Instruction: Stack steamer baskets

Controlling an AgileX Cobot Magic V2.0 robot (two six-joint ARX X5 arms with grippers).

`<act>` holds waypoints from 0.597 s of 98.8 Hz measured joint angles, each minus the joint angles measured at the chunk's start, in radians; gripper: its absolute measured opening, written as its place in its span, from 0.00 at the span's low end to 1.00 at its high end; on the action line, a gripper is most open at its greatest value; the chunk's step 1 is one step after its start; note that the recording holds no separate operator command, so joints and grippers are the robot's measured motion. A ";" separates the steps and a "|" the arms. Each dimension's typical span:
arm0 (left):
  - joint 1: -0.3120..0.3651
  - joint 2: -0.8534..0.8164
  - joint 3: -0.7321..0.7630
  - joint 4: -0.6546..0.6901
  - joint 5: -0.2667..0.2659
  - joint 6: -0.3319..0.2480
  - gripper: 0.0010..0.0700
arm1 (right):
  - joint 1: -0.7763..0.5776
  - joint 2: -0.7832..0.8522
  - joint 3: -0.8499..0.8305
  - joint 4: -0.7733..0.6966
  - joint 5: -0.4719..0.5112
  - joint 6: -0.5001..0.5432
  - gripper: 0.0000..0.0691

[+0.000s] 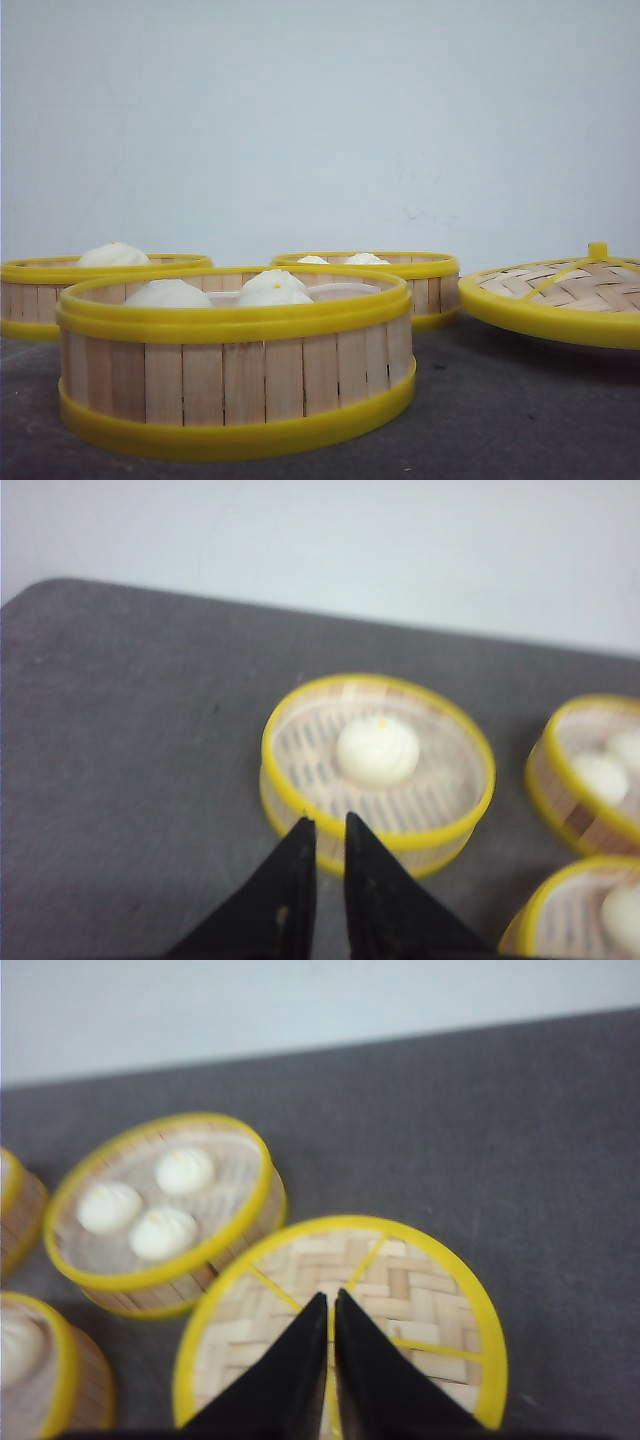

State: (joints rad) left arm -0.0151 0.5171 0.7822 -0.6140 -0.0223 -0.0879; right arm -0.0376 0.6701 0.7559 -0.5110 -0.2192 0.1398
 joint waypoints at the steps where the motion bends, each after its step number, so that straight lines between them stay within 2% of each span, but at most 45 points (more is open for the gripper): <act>1: 0.000 0.006 0.000 0.000 0.001 0.003 0.02 | 0.000 0.012 0.006 -0.003 0.004 -0.005 0.01; 29: 0.000 0.178 0.000 -0.008 0.003 0.043 0.02 | 0.000 0.240 0.071 -0.061 0.013 -0.071 0.01; 59: 0.000 0.223 0.000 -0.003 0.003 0.044 0.02 | 0.000 0.268 0.071 -0.076 0.014 -0.088 0.01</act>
State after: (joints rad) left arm -0.0151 0.7403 0.7826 -0.6174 -0.0196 -0.0437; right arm -0.0376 0.9379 0.8265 -0.5869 -0.2054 0.0517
